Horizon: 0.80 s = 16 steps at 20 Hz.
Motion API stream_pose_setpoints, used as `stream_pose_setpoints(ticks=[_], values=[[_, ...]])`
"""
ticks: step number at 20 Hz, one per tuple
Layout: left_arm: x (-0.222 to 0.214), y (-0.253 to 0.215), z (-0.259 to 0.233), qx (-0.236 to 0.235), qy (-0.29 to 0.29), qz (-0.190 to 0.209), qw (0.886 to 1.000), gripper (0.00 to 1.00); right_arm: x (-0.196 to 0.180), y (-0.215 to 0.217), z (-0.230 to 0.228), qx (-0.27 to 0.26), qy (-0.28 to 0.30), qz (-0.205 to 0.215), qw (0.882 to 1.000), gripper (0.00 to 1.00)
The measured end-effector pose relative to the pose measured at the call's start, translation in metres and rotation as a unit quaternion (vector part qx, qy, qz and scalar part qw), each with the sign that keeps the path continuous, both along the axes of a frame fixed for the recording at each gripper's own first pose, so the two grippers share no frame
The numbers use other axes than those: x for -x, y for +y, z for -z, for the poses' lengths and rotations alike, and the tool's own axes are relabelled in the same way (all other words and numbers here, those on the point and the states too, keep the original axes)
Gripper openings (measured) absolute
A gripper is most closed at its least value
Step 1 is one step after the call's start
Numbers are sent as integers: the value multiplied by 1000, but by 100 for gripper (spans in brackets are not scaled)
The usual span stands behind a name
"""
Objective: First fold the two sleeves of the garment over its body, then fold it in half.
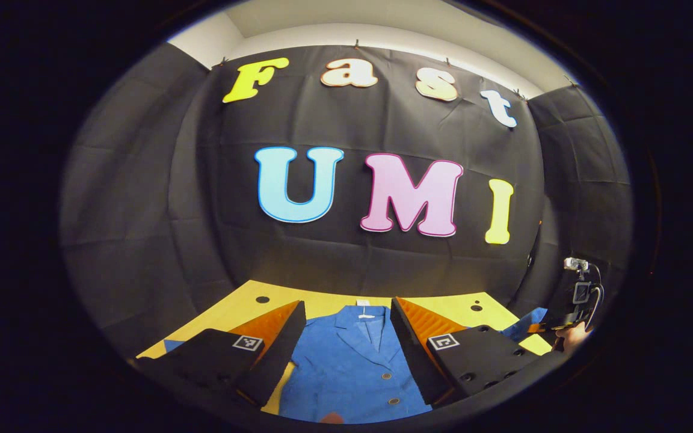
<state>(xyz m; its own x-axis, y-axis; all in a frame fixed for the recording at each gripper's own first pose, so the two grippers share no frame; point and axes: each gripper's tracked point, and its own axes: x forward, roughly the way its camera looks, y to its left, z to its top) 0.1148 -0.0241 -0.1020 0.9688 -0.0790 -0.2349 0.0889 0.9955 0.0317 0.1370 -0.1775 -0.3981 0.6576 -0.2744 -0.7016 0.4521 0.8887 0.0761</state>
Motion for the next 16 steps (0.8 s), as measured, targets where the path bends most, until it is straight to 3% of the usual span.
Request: stream_pose_setpoints(ticks=[6,11,16], values=[[18,71,-4,-1,-9,-51,999,82,-62,144,-56,-21,-47,-110,993,2],[35,128,11,13,10,-103,995,82,-127,259,-50,-44,-34,-194,979,2],[46,189,29,-4,31,-173,985,82,-157,390,-22,-89,-15,-266,960,2]])
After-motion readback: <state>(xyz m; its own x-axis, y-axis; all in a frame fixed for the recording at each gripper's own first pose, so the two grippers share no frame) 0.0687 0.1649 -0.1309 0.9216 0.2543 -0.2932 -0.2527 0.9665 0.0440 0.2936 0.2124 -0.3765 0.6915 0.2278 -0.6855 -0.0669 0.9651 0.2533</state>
